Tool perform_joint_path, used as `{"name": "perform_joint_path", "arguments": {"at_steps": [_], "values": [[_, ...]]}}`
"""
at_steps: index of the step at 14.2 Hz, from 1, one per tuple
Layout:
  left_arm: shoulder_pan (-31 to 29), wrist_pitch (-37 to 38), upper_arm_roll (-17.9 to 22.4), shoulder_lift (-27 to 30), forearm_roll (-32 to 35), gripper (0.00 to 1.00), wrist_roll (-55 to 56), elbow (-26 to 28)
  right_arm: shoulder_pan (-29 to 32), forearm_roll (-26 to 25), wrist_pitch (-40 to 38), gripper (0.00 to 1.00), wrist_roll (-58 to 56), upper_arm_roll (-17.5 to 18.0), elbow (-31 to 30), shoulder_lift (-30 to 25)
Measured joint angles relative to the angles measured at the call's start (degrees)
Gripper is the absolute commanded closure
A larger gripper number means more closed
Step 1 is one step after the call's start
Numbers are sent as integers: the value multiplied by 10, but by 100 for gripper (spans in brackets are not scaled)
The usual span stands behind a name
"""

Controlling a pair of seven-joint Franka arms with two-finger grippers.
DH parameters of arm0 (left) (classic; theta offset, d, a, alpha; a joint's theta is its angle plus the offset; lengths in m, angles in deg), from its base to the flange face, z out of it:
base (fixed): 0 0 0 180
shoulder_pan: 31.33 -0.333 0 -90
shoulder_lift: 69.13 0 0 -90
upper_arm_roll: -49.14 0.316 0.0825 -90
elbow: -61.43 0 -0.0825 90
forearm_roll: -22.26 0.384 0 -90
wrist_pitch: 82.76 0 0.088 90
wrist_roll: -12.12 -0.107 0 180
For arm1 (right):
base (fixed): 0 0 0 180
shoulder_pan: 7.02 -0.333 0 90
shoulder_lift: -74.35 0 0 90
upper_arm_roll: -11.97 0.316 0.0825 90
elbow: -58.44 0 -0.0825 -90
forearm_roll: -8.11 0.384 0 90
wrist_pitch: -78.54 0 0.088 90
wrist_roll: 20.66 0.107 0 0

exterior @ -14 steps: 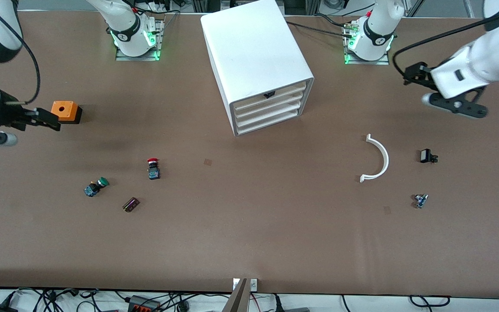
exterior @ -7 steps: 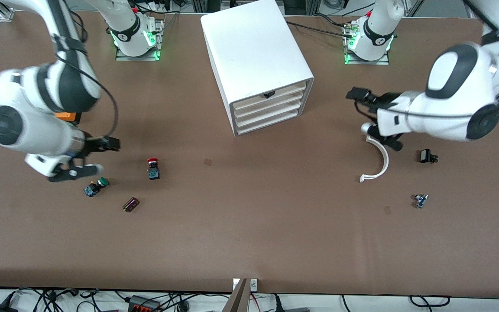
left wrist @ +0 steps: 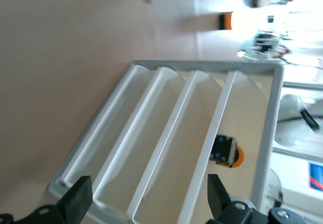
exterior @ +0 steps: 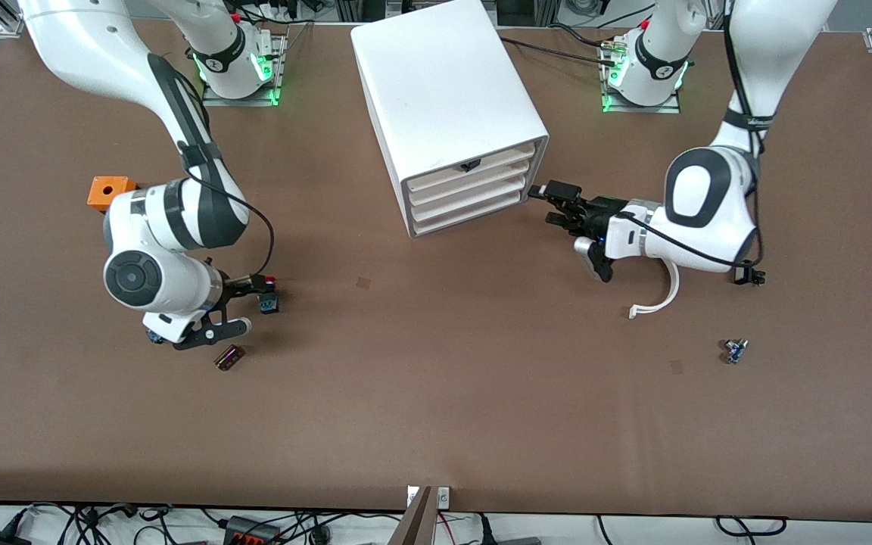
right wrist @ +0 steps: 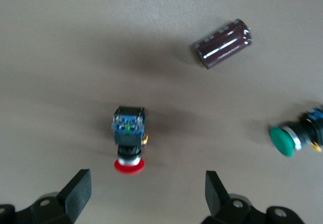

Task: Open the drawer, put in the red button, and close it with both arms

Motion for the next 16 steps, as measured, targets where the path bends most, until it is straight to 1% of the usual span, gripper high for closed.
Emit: {"name": "perform_joint_path", "arguments": {"at_steps": [2, 4, 6, 7, 9, 10, 11, 13, 14, 15, 16], "values": [[0, 6, -6, -28, -36, 10, -63, 23, -1, 0, 25, 0, 0, 0, 1, 21], [0, 8, -16, -56, -82, 27, -114, 37, -3, 7, 50, 0, 0, 0, 1, 43], [0, 15, -20, -77, -97, 43, -139, 40, -5, 27, 69, 0, 0, 2, 2, 61], [0, 28, -20, -82, -98, 46, -144, 40, -6, 32, 72, 0, 0, 2, 3, 68], [-2, 56, -20, -84, -99, 47, -145, 43, -9, 36, 72, 0, 0, 2, 4, 74], [-2, 64, -20, -84, -101, 49, -145, 46, -11, 36, 72, 0, 0, 3, 4, 75], [-2, 68, -21, -84, -109, 52, -145, 50, -12, 36, 69, 0, 1, 3, 4, 76], [0, 69, -26, -85, -123, 54, -146, 61, -15, 36, 55, 0, 1, 5, 4, 79], [0, 69, -29, -88, -126, 60, -146, 65, -16, 36, 48, 0, 1, 5, 4, 81], [1, 69, -31, -92, -128, 78, -146, 66, -16, 36, 45, 0, 1, 5, 4, 81], [1, 69, -32, -95, -129, 95, -147, 66, -16, 36, 43, 7, 1, 5, 4, 81]]}}
